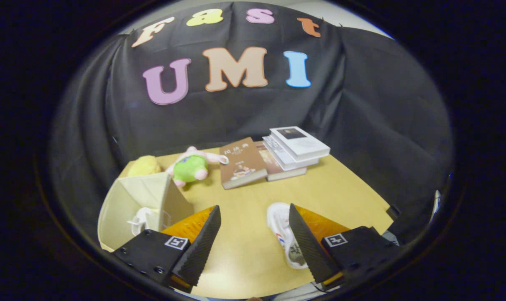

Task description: Open the storage box then place both shoes into the box .Put the left shoe in first, then the right shoe, with the right side of both shoes facing outward in a uniform manner.

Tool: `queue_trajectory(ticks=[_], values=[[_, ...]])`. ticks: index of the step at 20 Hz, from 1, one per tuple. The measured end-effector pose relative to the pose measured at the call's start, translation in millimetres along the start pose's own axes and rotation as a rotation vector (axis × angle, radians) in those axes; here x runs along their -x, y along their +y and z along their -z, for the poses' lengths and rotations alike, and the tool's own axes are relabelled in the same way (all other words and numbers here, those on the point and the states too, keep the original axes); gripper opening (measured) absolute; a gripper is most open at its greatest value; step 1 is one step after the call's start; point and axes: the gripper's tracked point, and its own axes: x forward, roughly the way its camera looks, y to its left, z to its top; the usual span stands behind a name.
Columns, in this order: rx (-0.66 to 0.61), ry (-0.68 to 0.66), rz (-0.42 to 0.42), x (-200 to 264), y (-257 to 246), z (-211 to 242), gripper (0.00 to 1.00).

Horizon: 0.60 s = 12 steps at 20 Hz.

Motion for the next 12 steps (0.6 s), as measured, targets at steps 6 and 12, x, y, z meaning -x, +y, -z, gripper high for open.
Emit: queue_trajectory(ticks=[6, 12], values=[[0.128, 0.286, 0.202, -32, -80, 79, 1.00], [0.193, 0.390, 0.245, -50, -105, 104, 0.88]])
